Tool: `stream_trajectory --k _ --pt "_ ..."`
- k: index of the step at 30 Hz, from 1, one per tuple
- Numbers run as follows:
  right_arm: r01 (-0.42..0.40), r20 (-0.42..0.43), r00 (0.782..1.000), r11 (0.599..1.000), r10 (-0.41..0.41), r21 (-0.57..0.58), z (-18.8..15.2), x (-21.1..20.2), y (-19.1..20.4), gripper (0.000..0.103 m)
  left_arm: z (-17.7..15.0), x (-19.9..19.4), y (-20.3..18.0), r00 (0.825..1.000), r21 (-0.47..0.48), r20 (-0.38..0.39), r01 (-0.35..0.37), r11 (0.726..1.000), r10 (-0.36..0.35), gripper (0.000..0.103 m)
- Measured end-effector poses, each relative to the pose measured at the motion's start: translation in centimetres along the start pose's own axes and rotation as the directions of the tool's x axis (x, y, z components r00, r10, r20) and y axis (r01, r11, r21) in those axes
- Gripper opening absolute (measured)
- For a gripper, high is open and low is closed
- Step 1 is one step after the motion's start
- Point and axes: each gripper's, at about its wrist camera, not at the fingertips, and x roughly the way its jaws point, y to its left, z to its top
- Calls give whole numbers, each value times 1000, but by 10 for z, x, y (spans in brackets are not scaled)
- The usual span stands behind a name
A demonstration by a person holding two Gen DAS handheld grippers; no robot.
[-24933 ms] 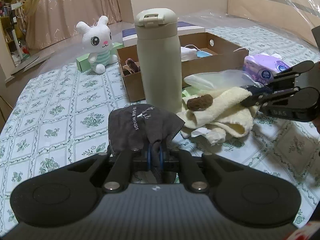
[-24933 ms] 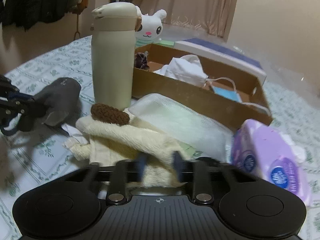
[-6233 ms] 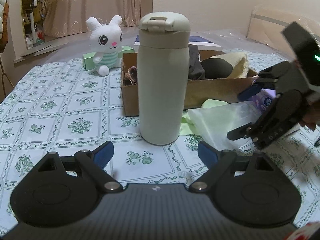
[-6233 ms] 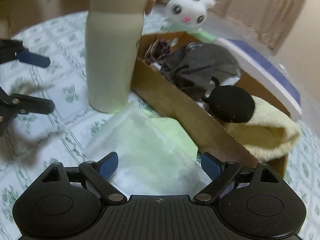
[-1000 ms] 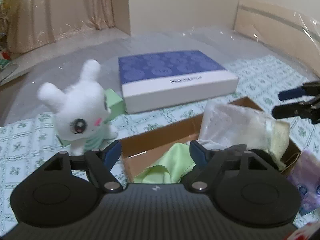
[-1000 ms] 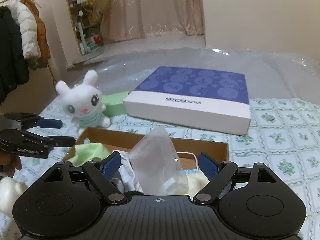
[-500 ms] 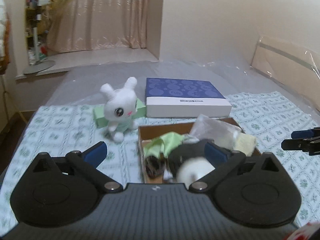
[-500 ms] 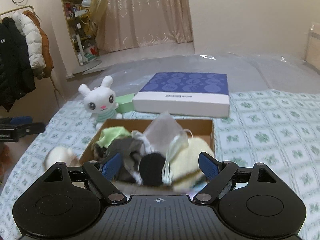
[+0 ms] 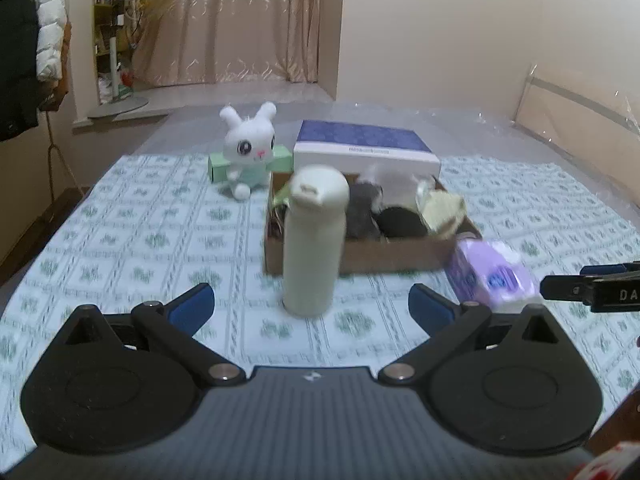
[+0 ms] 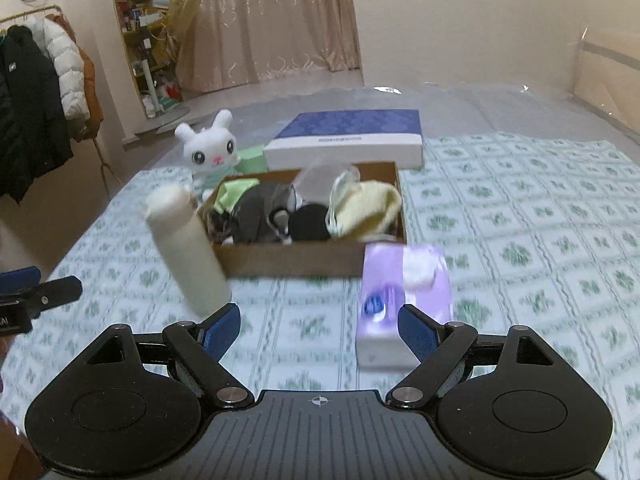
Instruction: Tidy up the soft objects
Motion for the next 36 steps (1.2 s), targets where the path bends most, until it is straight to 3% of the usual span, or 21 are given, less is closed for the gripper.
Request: stream_trajectory --k 8,18,36 --pt "16 -15 1000 1000 -17 -26 -43 -33 14 85 -45 -34 -29 998 1 -34 -43 999 43 102" --pt "31 -29 999 997 -33 -70 -75 -65 27 85 -81 -53 -40 994 -75 -107 -48 996 40 102" --pt "41 -33 999 997 -43 -58 -84 -73 25 85 -83 -55 -46 993 -75 -115 -50 996 41 102"
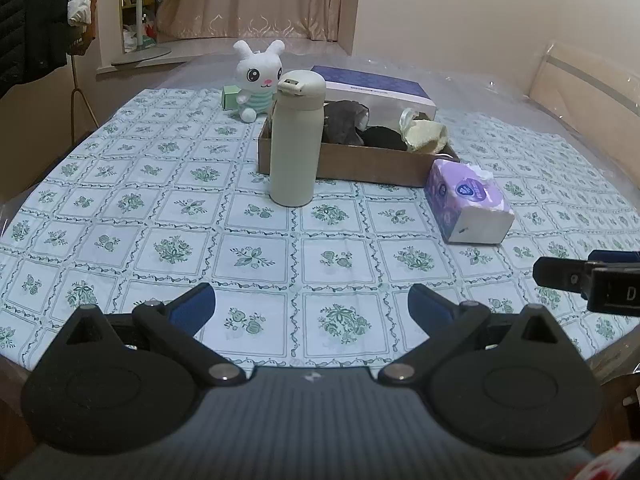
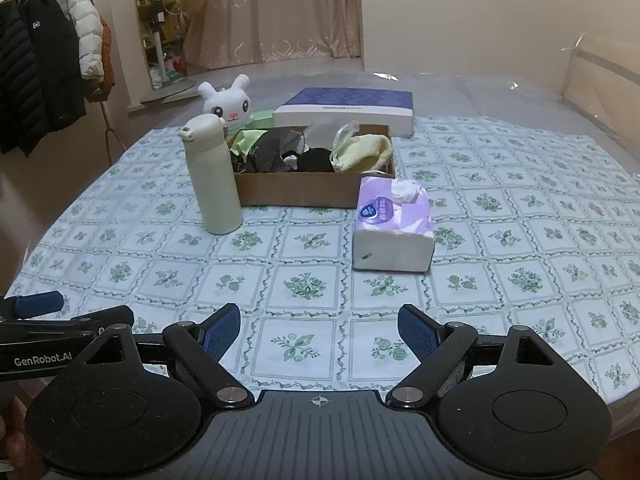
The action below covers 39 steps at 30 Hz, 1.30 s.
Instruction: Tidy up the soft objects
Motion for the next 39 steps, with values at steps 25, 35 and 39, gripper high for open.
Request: stream_trajectory --k 25,35,39 --pt "7 3 1000 1000 -7 -1 0 0 -2 85 2 -2 0 1000 4 7 1 1000 -1 102" --pt "7 2 1000 1000 -7 -2 0 0 -2 85 1 -2 -1 1000 5 7 2 1000 -2 102" --pt "9 2 1000 1000 -9 0 0 0 -2 85 1 -2 -1 1000 7 6 2 1000 -2 102"
